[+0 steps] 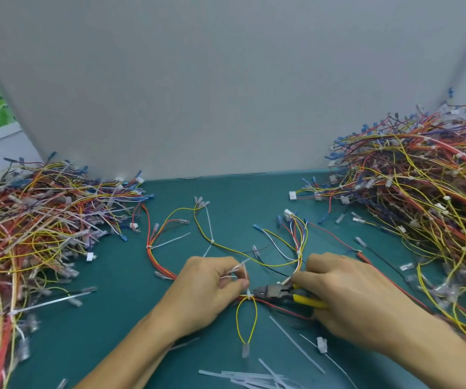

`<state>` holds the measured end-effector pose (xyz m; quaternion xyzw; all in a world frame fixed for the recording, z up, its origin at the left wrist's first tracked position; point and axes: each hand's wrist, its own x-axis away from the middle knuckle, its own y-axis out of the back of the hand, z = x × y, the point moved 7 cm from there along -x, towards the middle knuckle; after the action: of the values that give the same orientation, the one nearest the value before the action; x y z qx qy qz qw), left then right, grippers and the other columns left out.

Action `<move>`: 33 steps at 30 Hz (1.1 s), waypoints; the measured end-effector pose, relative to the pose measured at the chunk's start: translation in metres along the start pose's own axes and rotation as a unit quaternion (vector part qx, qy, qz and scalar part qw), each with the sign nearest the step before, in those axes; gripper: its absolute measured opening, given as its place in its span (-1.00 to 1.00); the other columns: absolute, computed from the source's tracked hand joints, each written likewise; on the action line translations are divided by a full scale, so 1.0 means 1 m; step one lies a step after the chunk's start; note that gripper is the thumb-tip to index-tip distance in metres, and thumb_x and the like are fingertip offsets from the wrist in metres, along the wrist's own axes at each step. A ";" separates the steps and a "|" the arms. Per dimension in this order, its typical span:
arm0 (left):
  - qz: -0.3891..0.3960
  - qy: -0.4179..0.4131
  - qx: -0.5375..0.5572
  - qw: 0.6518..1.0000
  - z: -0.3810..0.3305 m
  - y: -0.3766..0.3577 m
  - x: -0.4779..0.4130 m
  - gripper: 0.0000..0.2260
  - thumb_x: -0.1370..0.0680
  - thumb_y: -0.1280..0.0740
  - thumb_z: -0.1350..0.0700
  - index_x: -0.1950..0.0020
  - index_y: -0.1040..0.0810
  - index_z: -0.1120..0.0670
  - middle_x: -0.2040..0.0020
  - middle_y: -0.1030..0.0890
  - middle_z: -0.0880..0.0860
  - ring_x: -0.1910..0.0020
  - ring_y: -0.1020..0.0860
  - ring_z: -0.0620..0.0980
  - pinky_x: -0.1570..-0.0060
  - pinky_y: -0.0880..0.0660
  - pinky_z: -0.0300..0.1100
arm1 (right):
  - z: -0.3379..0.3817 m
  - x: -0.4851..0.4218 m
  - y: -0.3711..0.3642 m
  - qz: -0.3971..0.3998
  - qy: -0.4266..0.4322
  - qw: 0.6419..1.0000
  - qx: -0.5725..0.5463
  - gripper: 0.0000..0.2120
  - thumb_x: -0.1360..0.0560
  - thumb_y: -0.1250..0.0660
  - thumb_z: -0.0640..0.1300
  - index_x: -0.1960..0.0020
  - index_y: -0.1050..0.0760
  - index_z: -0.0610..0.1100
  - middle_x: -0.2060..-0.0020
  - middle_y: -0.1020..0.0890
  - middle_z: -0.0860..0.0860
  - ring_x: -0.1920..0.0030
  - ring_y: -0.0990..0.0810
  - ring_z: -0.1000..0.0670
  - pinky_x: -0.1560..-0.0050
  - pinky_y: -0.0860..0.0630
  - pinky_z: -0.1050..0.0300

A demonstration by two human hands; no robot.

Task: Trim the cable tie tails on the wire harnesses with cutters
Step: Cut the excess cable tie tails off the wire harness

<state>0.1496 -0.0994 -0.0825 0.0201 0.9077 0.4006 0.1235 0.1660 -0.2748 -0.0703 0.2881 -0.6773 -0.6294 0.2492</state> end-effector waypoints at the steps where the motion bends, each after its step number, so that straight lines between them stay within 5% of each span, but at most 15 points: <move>1: -0.001 0.002 0.004 1.000 0.001 -0.001 0.000 -0.82 -0.49 -0.41 0.11 0.27 -0.55 -0.11 0.55 -0.33 -0.09 0.50 -0.25 -0.11 0.42 -0.22 -0.38 | 0.000 0.000 0.000 -0.001 0.000 1.000 -0.002 -0.74 -0.47 -0.16 -0.05 -0.16 -0.37 0.03 0.01 -0.37 0.13 -0.08 -0.42 -0.02 0.12 -0.28 0.12; 22: 0.026 0.015 0.081 0.996 0.008 0.000 0.001 -0.88 -0.52 -0.39 0.11 0.23 -0.60 0.04 0.53 -0.22 -0.08 0.47 -0.18 -0.12 0.44 -0.16 -0.37 | 0.004 0.001 -0.002 -0.026 -0.018 0.997 -0.068 -0.63 -0.44 -0.15 -0.01 -0.25 -0.40 0.13 -0.12 -0.42 0.19 -0.10 -0.48 0.03 0.03 -0.48 0.10; 33: 0.025 0.027 0.103 0.994 0.010 -0.002 0.004 -0.84 -0.51 -0.40 0.12 0.27 -0.59 -0.02 0.51 -0.25 -0.08 0.45 -0.19 -0.09 0.42 -0.16 -0.29 | 0.010 0.001 -0.005 0.003 0.000 0.998 -0.064 -0.80 -0.44 -0.17 -0.13 -0.07 -0.35 0.03 -0.04 -0.40 0.13 -0.10 -0.42 -0.02 0.06 -0.42 0.09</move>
<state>0.1487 -0.0926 -0.0909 0.0447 0.9463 0.3083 0.0862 0.1585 -0.2689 -0.0767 0.2698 -0.6364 -0.6705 0.2694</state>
